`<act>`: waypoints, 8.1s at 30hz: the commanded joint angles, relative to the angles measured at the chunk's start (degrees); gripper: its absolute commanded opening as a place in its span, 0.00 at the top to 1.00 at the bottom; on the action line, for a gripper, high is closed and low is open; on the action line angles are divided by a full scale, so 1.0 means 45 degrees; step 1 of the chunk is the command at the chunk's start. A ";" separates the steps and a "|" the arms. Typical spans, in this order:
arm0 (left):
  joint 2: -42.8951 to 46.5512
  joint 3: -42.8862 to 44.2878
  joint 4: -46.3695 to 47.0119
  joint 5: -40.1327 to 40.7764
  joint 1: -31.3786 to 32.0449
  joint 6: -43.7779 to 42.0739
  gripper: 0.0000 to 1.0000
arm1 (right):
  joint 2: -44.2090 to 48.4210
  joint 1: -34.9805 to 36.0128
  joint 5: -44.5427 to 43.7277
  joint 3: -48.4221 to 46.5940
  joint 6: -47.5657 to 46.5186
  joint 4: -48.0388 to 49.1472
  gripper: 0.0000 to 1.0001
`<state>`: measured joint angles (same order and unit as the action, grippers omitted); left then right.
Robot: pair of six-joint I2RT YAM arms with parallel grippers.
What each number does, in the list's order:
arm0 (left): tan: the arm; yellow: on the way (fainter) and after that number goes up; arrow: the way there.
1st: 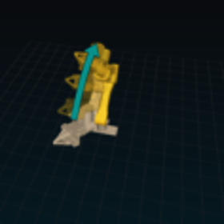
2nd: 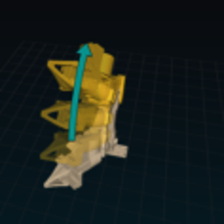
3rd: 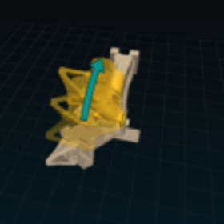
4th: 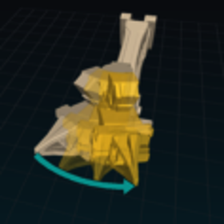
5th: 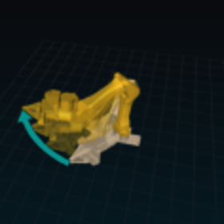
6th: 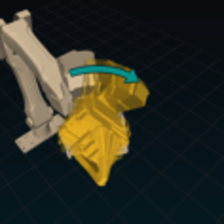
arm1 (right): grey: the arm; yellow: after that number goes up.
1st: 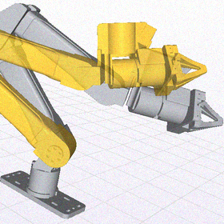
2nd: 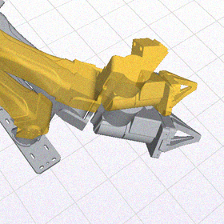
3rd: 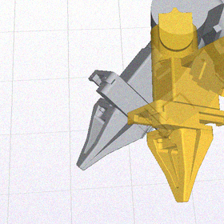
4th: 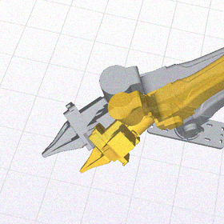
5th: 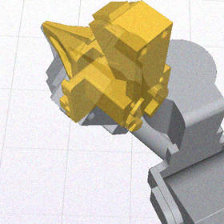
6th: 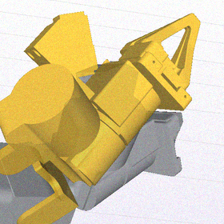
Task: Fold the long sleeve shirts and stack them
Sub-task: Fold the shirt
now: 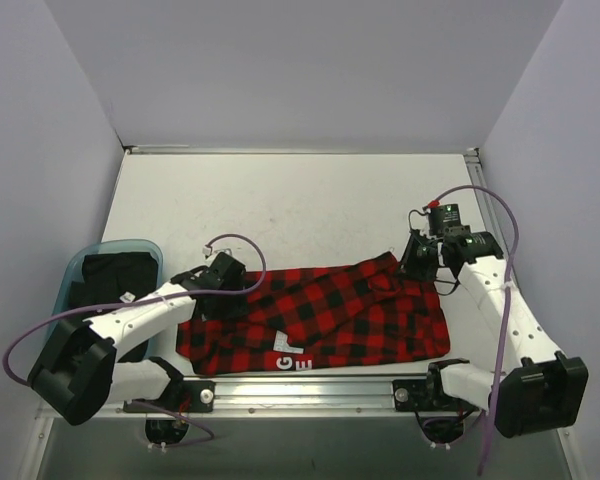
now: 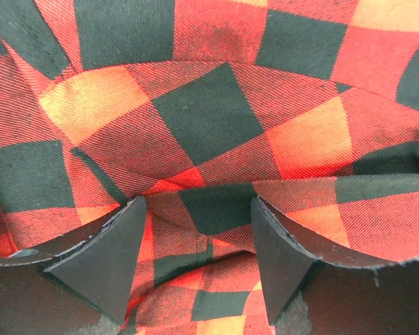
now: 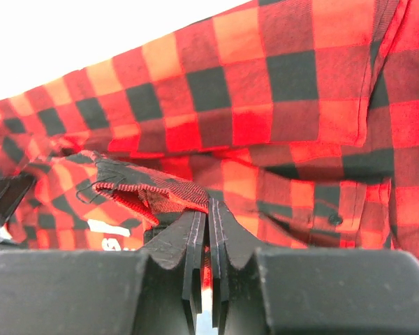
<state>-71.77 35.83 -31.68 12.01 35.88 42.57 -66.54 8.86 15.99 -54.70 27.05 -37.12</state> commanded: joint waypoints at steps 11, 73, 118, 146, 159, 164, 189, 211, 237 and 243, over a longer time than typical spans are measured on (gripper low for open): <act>0.1103 0.1000 -0.0732 0.0280 -0.0141 -0.0767 0.26 | -0.0308 -0.0309 -0.1520 -0.0131 -0.0698 -0.1851 0.90; -0.4065 0.3065 -0.0616 0.1296 0.0273 0.2655 0.27 | -0.2711 0.7249 -0.2482 0.3150 -0.0368 0.2000 0.56; -0.8385 0.9712 -0.0382 0.1237 0.0992 0.1030 0.13 | -0.2730 0.7913 -0.1835 0.2193 -0.0426 0.0886 0.62; -0.8458 1.3408 0.0029 -0.0208 -0.1410 -0.3290 0.05 | -0.4631 0.9088 -0.0546 -0.0310 0.1783 0.4344 0.64; -0.0597 0.4308 -0.0110 -0.1399 -0.0162 -0.0515 0.23 | -0.2026 0.5571 0.1776 0.1159 0.2425 0.6528 0.74; -0.0009 0.1728 0.0925 -0.1711 0.0425 0.0460 0.34 | -0.3744 0.5374 0.2889 0.0515 0.3263 0.8885 0.81; 0.2275 0.1074 -0.0669 -0.1322 0.0390 0.0250 0.22 | -0.4451 0.7443 -0.2006 0.0359 -0.0737 0.4757 0.48; 0.3858 0.1802 -0.0988 0.0282 -0.2640 -0.4303 0.17 | -0.6267 0.8362 -0.4139 -0.0404 0.0376 0.4148 0.61; 0.4112 0.1588 -0.0635 -0.0716 -0.3871 -0.4244 0.17 | -0.5135 0.8675 -0.3925 -0.1693 0.0667 0.1981 1.00; 0.4054 0.1588 -0.0577 -0.0872 -0.3930 -0.4244 0.17 | -0.4549 0.8753 -0.2911 -0.1284 0.1566 0.1532 1.00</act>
<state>-53.89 42.83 -36.62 9.15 18.63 24.32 -89.43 47.70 0.19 -60.62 31.05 -25.74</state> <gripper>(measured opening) 0.826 0.027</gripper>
